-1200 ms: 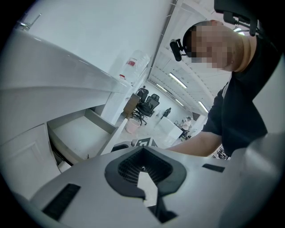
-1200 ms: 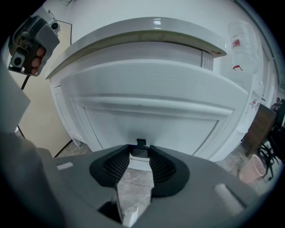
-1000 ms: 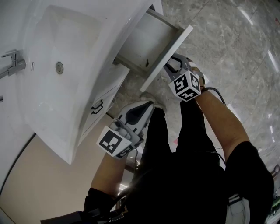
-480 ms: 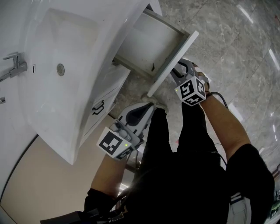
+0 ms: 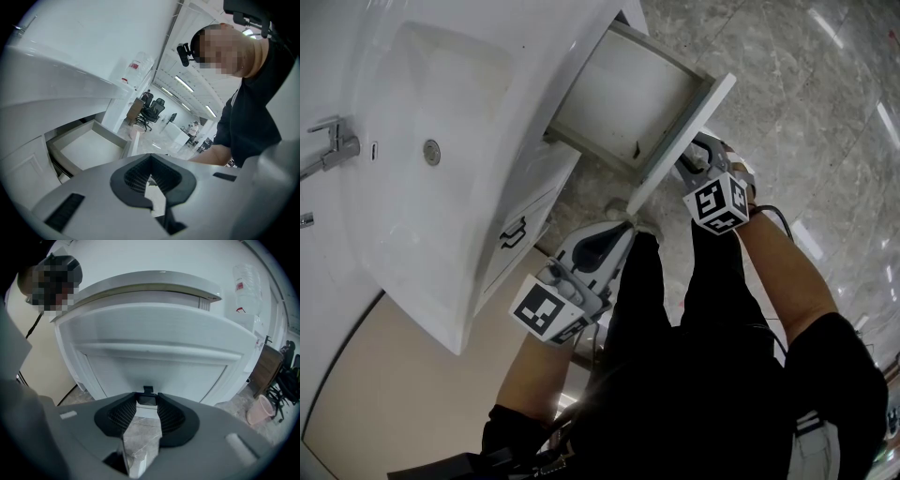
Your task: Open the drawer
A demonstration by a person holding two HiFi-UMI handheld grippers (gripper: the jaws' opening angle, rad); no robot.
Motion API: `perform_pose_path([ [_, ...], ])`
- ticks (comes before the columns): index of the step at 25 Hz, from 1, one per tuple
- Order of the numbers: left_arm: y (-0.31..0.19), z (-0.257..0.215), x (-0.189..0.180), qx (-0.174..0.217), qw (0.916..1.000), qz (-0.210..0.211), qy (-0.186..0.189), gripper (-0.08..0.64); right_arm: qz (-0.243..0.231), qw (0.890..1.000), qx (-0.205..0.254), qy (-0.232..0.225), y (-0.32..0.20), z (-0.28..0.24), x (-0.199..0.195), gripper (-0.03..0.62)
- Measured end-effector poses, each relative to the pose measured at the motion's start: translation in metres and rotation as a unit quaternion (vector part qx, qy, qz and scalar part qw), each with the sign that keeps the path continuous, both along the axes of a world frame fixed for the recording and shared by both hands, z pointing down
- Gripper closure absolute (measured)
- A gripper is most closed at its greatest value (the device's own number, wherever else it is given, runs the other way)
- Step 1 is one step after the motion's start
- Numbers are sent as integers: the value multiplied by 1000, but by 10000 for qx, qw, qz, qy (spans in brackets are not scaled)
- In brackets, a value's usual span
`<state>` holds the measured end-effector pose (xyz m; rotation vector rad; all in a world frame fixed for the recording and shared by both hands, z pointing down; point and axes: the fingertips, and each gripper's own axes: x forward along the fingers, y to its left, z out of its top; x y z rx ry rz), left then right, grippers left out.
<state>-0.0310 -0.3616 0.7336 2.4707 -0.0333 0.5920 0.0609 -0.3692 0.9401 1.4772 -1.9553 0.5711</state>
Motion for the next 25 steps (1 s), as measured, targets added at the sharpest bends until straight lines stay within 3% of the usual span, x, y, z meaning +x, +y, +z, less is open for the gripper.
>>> perform_pose_path([
  [15, -9, -4, 1, -43, 10000, -15, 82, 566, -78, 9999, 39, -56, -1, 0, -2, 448],
  [20, -11, -18, 3, -18, 9999, 54, 139, 566, -173, 9996, -105, -215, -2, -6, -6, 428],
  [25, -24, -45, 5, 99, 9997, -67, 191, 566, -423, 9988, -216, -77, 6, -20, -1, 407],
])
